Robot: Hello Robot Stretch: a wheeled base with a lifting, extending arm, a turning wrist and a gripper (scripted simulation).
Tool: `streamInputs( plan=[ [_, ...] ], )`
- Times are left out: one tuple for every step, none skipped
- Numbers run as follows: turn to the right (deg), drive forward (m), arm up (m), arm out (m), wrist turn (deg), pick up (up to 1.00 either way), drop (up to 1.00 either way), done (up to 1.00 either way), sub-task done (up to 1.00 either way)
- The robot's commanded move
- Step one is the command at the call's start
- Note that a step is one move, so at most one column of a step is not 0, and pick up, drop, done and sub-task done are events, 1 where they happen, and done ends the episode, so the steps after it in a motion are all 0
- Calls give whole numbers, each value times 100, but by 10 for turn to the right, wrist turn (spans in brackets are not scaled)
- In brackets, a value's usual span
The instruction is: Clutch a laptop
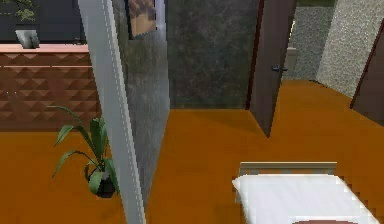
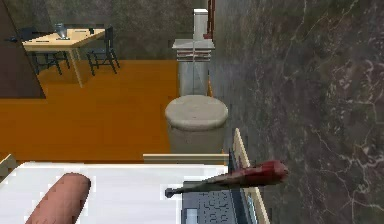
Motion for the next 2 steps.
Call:
streamInputs(
  plan=[
    [0,0,46,0,0,0,0,0,0],
    [0,0,0,8,0,0,0,0,0]
  ],
)
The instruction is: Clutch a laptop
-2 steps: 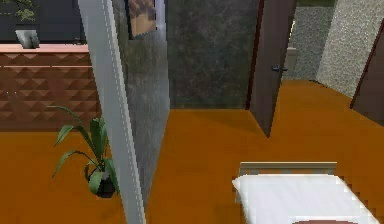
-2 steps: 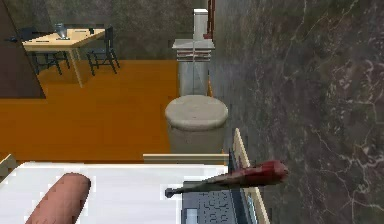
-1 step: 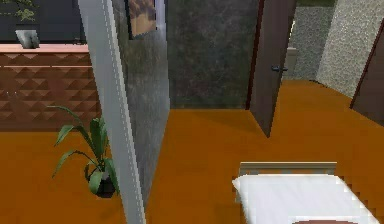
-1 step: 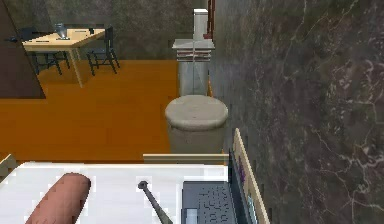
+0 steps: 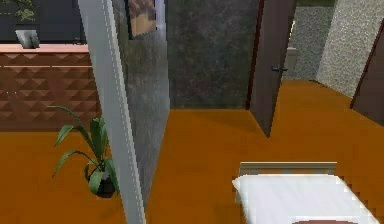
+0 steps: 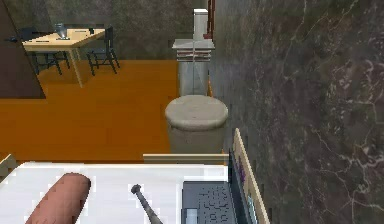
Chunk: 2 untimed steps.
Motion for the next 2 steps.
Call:
streamInputs(
  plan=[
    [0,0,0,0,450,0,0,0,0],
    [0,0,0,0,450,0,0,0,0]
  ],
)
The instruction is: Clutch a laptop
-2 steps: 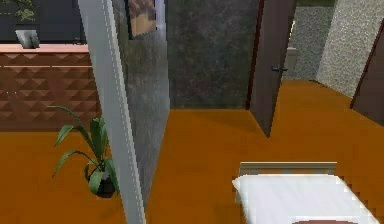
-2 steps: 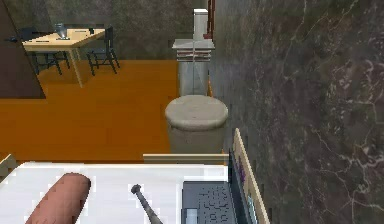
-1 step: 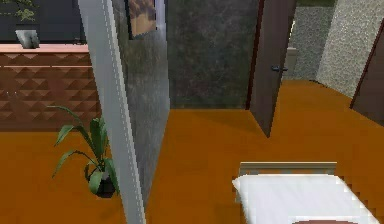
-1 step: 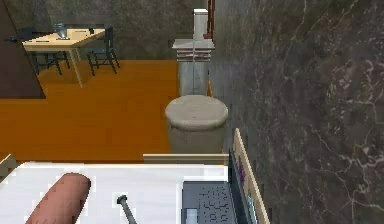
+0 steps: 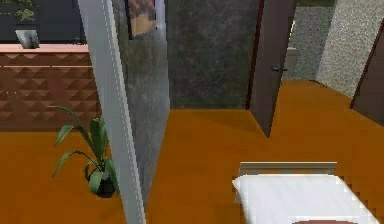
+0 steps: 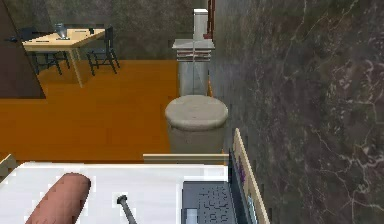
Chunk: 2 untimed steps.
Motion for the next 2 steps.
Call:
streamInputs(
  plan=[
    [0,0,0,0,450,0,0,0,0],
    [0,0,0,0,360,0,0,0,0]
  ],
)
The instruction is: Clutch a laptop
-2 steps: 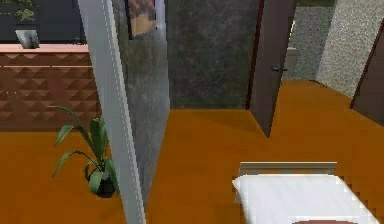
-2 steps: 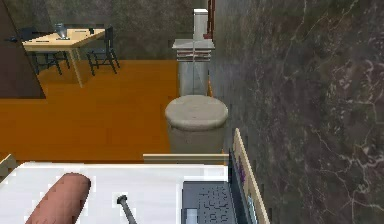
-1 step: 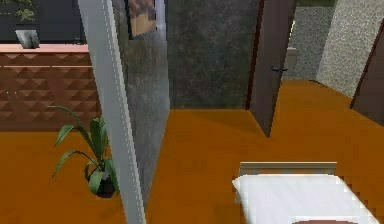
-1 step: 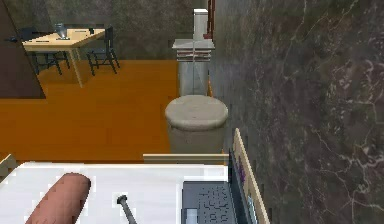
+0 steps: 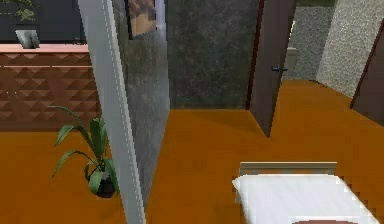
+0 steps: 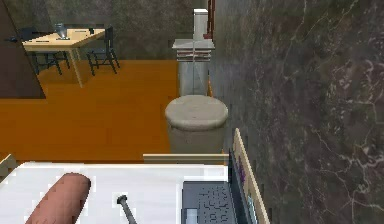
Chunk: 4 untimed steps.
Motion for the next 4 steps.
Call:
streamInputs(
  plan=[
    [0,0,-30,0,0,0,0,0,0],
    [0,0,0,0,0,100,0,0,0],
    [0,0,10,0,0,0,0,0,0],
    [0,0,0,0,0,0,0,100,0]
  ],
)
